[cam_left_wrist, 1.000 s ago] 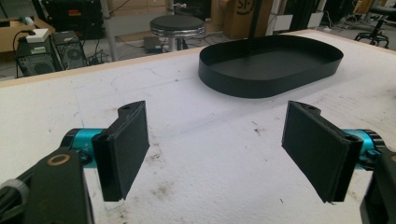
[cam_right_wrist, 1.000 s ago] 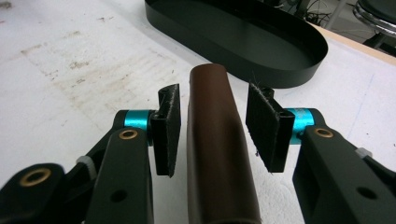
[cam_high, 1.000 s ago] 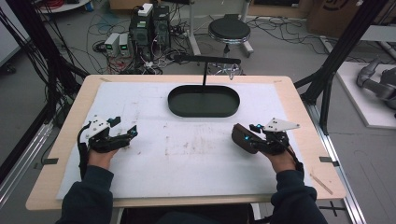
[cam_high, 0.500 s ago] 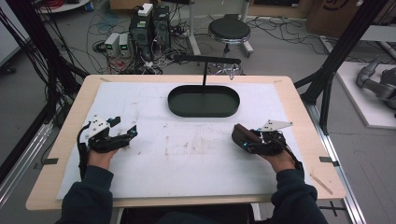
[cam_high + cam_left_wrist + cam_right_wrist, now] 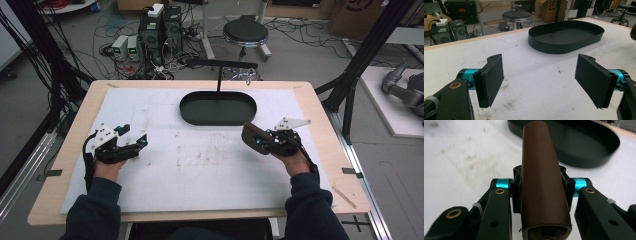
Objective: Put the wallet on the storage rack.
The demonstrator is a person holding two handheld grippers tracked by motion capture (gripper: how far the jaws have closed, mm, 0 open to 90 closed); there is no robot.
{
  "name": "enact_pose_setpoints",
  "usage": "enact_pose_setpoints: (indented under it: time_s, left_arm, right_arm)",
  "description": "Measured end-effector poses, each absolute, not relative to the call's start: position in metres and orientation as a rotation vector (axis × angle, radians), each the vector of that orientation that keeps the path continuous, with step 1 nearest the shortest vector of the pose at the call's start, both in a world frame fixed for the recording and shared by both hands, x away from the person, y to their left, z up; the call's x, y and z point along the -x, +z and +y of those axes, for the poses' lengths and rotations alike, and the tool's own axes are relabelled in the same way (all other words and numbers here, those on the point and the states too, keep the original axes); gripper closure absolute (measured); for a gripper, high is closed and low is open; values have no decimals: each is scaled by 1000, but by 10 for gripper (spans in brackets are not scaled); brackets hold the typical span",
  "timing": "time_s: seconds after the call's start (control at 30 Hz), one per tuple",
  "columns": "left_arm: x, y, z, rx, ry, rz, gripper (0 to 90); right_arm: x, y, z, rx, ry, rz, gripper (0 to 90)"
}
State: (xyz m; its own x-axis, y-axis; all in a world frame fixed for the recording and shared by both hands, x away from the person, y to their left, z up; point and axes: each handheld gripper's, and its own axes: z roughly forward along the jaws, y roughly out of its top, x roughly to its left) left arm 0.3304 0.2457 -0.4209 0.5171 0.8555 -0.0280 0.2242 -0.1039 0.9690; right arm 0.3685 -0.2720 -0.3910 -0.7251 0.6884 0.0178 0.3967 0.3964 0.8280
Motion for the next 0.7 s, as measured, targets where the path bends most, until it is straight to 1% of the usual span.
enact_pose_setpoints:
  time_s: [0.17,0.37,0.4,0.43,0.7]
  left_arm:
    - [-331,-421,246,-1619,692,936,229]
    - [-330,-421,247,-1622,692,934,228]
    - [-330,-421,247,-1621,691,932,229]
    - [-330,-421,247,-1621,691,933,229]
    - [-331,-421,246,-1621,687,932,229]
  right_arm:
    - [-397,-378,-251,-932,1327,2295,637]
    - [-434,-372,-228,-963,1347,2266,638]
    - [-445,-372,-220,-976,1357,2253,638]
    - [-445,-372,-220,-976,1357,2253,638]
    - [-486,-378,-191,-1024,1326,2205,637]
